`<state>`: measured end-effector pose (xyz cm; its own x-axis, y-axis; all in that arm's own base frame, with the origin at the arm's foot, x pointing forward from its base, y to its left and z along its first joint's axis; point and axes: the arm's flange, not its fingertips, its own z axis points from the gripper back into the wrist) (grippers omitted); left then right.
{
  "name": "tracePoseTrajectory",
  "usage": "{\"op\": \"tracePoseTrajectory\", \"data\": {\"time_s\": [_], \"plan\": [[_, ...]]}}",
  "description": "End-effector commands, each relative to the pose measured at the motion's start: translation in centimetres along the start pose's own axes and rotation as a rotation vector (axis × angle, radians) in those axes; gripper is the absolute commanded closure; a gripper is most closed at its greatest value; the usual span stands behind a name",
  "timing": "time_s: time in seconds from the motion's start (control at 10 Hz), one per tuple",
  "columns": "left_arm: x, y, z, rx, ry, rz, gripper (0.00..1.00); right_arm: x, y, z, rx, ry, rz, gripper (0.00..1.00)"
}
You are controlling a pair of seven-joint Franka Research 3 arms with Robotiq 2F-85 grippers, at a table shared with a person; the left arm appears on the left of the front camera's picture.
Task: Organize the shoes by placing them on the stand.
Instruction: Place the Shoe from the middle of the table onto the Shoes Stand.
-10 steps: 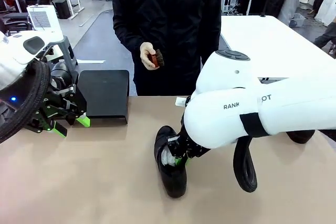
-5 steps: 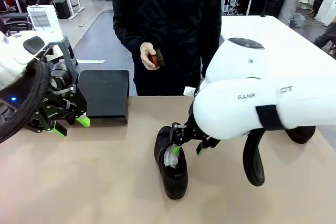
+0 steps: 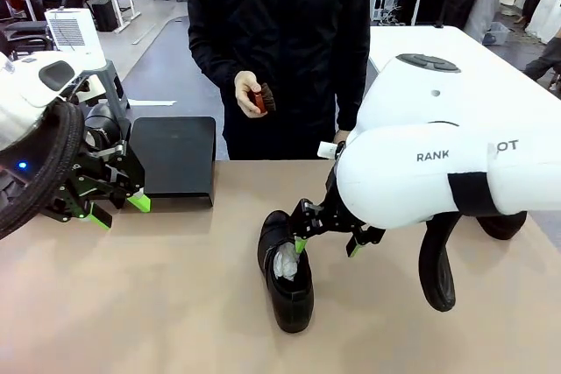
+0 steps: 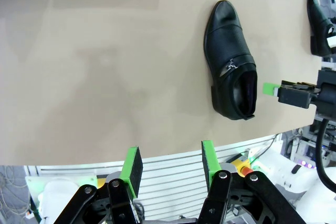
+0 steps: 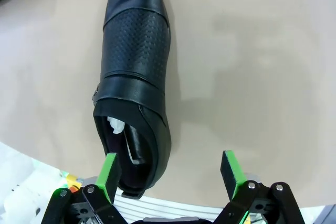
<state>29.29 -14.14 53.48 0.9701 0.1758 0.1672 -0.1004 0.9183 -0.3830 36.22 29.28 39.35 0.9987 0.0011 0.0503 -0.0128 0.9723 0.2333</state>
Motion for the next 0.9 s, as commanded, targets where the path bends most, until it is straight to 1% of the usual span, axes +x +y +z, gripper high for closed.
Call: {"op": "tracePoseTrajectory", "data": {"time_s": [0.0,0.4,0.5,0.6,0.7,0.8], "plan": [[-0.1,0.0,0.1,-0.015,0.007,0.001,0.39,0.4,0.5,-0.1,0.014,-0.013,0.0,0.0],[-0.1,0.0,0.1,-0.015,0.007,0.001,0.39,0.4,0.5,-0.1,0.014,-0.013,0.0,0.0],[-0.1,0.0,0.1,-0.015,0.007,0.001,0.39,0.1,0.0,-0.1,0.001,0.0,0.0,0.0],[0.0,0.0,0.0,0.0,0.0,0.0,0.39,-0.4,-2.6,1.9,-0.158,-0.045,-0.014,0.0],[-2.3,-4.0,-0.4,-0.004,-0.013,-0.094,0.39,0.0,-7.0,4.5,-0.251,-0.103,-0.084,0.0],[-4.1,-7.3,-0.5,-0.025,-0.027,-0.152,0.39,0.2,-10.5,5.9,-0.298,-0.107,-0.163,0.0]]}}
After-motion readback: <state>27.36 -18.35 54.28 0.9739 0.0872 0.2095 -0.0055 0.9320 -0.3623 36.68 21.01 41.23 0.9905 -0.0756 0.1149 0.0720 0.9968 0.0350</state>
